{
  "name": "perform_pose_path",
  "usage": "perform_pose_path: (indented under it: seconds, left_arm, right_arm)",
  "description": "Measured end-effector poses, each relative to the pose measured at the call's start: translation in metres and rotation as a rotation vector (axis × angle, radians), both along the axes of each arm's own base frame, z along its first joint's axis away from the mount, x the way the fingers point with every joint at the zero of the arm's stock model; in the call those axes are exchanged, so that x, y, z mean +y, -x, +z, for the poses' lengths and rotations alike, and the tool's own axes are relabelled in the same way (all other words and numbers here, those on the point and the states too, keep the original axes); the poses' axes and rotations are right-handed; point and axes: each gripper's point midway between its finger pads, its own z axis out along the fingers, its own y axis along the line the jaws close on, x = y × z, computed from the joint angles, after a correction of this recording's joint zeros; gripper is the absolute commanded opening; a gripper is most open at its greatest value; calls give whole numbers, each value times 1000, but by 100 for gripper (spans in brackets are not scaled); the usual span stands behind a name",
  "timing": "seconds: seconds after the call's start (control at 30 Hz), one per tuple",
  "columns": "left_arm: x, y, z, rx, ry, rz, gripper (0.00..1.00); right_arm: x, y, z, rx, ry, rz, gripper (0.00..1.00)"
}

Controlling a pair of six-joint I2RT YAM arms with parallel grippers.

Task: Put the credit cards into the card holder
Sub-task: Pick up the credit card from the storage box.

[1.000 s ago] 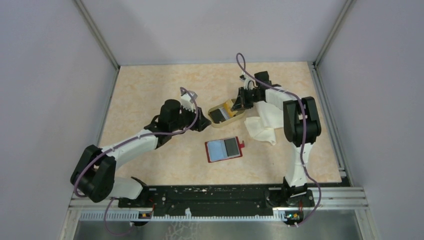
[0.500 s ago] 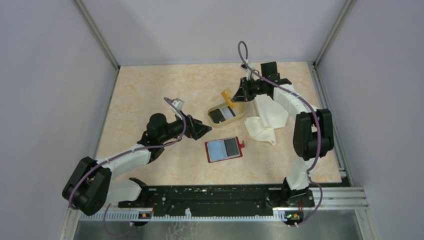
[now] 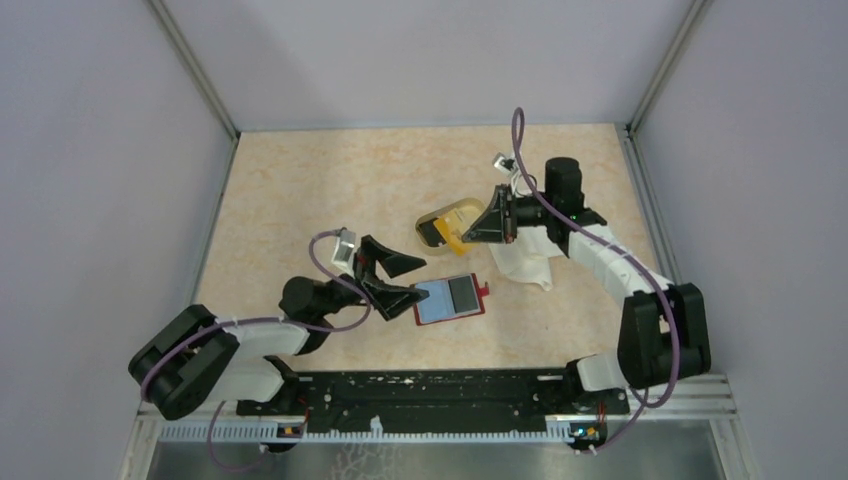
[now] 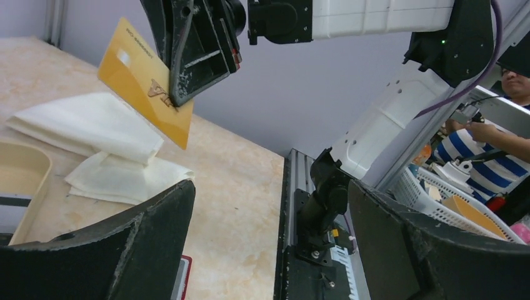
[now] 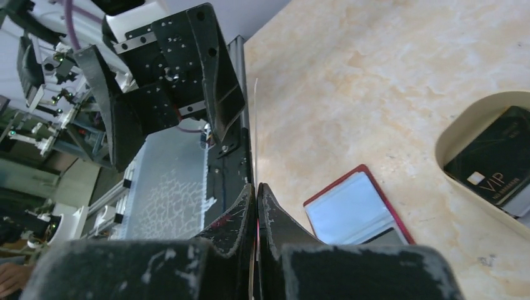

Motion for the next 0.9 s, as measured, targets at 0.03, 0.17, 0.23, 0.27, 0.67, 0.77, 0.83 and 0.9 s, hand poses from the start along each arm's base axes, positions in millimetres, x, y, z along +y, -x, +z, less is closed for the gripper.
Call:
perform_pose_path:
  seconds: [0.03,0.17,0.23,0.27,0.67,0.77,0.83,0.9]
  left_arm:
    - [-1,3,2,-16,11,1,97]
    - [-1,3,0,-26,23,38,94]
    - [-4,0,-7,-4,10,51,93]
    - [-6,0,-11,6,3,53,93]
    - [-17,-2,-20,21,-17,63,87]
    - [-18,-4,-20,16,-20,68,81]
    - [-19,-5,-22,18,-25,70,79]
    - [-19,-6,-24,18,-31,72,75]
  right_arm:
    - [-1,6,1,-8,-13,9,0]
    - [-2,21,19,-97,-61,42,0]
    - [-2,25,29,-148,-82,58,0]
    - [-2,26,33,-165,-91,67,0]
    - [6,38,37,-176,-111,122,0]
    - [8,41,37,-178,-114,133,0]
    - [10,42,37,-178,-115,141,0]
    - [11,44,37,-177,-115,148,0]
